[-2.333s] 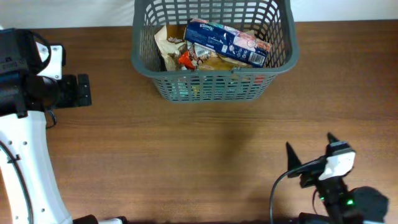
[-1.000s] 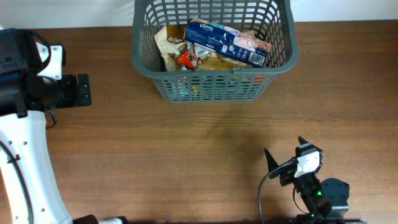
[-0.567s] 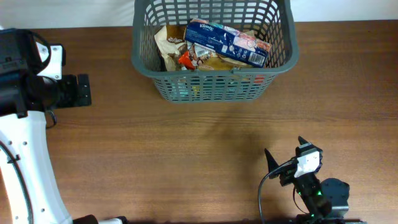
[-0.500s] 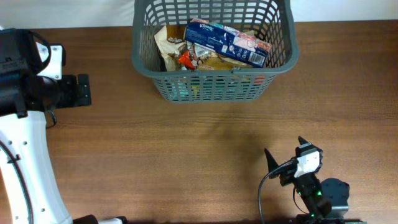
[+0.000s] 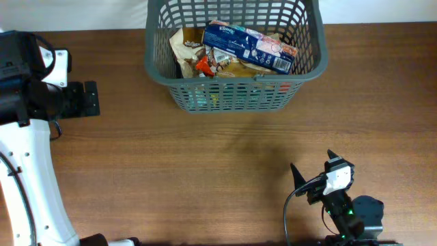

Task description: Pack container

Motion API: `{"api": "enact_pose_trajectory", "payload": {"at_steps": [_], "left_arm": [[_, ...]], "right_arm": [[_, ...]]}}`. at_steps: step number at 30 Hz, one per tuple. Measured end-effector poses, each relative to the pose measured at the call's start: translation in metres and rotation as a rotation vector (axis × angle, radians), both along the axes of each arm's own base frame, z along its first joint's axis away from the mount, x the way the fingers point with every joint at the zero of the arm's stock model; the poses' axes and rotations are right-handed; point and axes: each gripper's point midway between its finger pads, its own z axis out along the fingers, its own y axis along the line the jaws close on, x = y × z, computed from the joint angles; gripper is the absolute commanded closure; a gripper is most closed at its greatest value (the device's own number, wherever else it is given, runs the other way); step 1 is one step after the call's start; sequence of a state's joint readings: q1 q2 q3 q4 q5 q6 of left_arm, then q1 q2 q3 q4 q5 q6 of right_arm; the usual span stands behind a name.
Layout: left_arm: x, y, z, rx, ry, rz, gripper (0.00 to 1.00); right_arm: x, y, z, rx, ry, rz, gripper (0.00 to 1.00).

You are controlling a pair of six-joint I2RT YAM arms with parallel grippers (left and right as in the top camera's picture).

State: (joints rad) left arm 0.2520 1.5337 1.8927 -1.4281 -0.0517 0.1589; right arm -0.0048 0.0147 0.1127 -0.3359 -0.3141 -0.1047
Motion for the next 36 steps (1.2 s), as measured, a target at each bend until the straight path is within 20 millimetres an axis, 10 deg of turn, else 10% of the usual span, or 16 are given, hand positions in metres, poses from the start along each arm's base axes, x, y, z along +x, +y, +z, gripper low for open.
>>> {"api": "enact_pose_trajectory", "payload": {"at_steps": [5, 11, 20, 25, 30, 36], "left_arm": [[-0.006, -0.003, 0.004, 0.004, -0.015, -0.004, 0.01], [-0.062, -0.034, 0.006, 0.013, -0.060, -0.066, 0.01], [-0.141, -0.034, -0.075, 0.138, -0.078, -0.040, 0.01], [-0.123, -0.020, -0.100, 0.227, -0.318, 0.018, 0.01], [-0.082, -0.011, -0.049, 0.301, -0.808, 0.086, 0.01], [-0.083, -0.010, -0.012, 0.330, -1.090, 0.121, 0.01]], "right_arm": [[0.000, 0.000, 0.000, 0.000, 0.000, 0.000, 0.01], [0.000, 0.000, 0.000, 0.000, 0.000, -0.003, 0.01], [0.000, -0.001, -0.001, -0.001, 0.000, -0.003, 0.01], [0.000, -0.001, -0.001, 0.000, -0.001, -0.003, 0.01], [0.000, -0.001, 0.000, 0.000, -0.001, -0.003, 0.01], [0.000, -0.001, 0.000, 0.000, -0.001, -0.003, 0.01]]}}
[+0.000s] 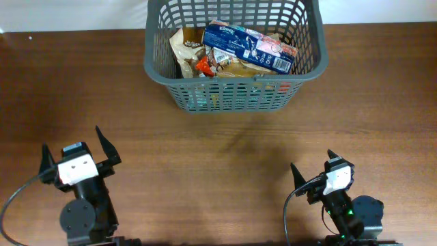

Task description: Pack container

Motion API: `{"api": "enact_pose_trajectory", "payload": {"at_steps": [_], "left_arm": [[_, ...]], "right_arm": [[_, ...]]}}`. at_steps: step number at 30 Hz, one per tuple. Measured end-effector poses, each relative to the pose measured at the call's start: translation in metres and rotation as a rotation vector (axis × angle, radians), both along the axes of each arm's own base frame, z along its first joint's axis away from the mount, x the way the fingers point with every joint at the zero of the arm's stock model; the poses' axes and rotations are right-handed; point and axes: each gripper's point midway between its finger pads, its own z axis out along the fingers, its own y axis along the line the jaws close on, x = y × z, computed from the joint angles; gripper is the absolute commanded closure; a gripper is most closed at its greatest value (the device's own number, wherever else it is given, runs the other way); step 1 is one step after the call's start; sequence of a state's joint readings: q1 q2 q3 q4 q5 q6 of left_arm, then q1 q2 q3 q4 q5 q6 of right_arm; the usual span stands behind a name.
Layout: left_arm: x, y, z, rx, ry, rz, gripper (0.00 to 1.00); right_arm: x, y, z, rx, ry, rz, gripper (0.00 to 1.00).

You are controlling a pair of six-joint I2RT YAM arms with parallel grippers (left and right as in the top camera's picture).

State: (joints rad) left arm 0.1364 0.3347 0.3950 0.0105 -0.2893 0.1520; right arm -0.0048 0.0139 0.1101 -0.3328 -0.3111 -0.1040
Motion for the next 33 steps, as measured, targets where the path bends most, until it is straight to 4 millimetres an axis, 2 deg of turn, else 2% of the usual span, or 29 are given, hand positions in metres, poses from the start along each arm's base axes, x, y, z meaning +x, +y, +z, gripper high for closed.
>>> {"api": "enact_pose_trajectory", "payload": {"at_steps": [12, 18, 25, 30, 33], "left_arm": [[-0.001, -0.002, -0.061, -0.007, 0.050, -0.007, 0.01], [0.006, -0.020, -0.097, -0.010, 0.101, -0.082, 0.01], [0.010, -0.039, -0.114, -0.007, 0.125, -0.155, 0.01], [0.010, -0.040, -0.140, -0.010, 0.188, -0.160, 0.01], [0.009, -0.040, -0.142, -0.011, 0.195, -0.160, 0.01]], "right_arm": [[0.000, 0.000, 0.000, 0.000, 0.000, 0.000, 0.01], [0.000, 0.000, 0.000, 0.000, 0.000, 0.000, 0.01], [0.000, 0.000, 0.000, 0.000, 0.000, 0.000, 0.01], [0.000, 0.000, 0.000, 0.000, 0.000, 0.000, 0.01], [0.000, 0.000, 0.000, 0.000, 0.000, 0.000, 0.01]]}}
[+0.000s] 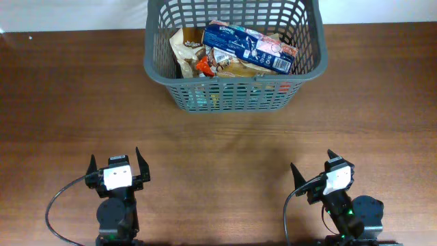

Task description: Pack container

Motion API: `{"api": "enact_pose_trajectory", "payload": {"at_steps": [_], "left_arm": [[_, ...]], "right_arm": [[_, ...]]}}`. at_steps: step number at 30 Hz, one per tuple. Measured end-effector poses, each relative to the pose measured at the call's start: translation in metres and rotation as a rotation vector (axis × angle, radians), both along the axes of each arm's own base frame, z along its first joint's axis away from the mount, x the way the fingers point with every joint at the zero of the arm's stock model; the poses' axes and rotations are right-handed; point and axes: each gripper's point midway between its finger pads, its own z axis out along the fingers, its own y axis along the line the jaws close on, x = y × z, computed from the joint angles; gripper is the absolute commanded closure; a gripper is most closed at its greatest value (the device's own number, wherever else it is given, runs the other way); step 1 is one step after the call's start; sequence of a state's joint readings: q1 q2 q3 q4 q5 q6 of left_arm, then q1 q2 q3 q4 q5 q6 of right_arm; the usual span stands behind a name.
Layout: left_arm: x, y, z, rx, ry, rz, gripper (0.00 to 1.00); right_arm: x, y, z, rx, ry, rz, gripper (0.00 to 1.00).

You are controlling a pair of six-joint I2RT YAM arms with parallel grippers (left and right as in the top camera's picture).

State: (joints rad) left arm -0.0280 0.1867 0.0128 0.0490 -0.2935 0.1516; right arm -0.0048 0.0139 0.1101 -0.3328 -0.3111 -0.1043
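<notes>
A grey plastic basket stands at the back middle of the wooden table. Inside it lie a blue Kleenex tissue pack, a tan snack bag and small red and orange wrappers. My left gripper rests low at the front left, its two fingers spread open and nothing between them. At the front right my right gripper also stands open and holds nothing. Both are far from the basket.
Brown wooden table fills the view, with a white wall strip along the back edge. Black cables curl beside each arm base at the front edge.
My left arm has shifted to the right along the front edge and now points straight back, its fingers still open. The right arm and the basket contents are unchanged.
My left arm first stretched up the far left side, its gripper near the left edge of the table level with the basket. Then it sat folded at the front left, open. Now it rests a little further right. My right arm stayed still throughout.
</notes>
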Motion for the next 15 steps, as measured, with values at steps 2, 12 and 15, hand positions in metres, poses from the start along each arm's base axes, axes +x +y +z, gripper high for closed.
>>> {"api": "enact_pose_trajectory", "payload": {"at_steps": [2, 12, 15], "left_arm": [[0.000, 0.000, -0.001, 0.000, 0.003, 0.000, 0.01], [-0.004, 0.000, -0.024, 0.003, 0.103, 0.000, 0.01], [-0.004, 0.000, -0.024, 0.003, 0.103, 0.000, 0.01]], "right_arm": [[0.000, 0.000, 0.000, 0.000, 0.000, 0.000, 0.01], [0.000, 0.000, 0.000, 0.000, 0.000, 0.000, 0.01], [0.000, 0.000, 0.000, 0.000, 0.000, 0.000, 0.01]]}}
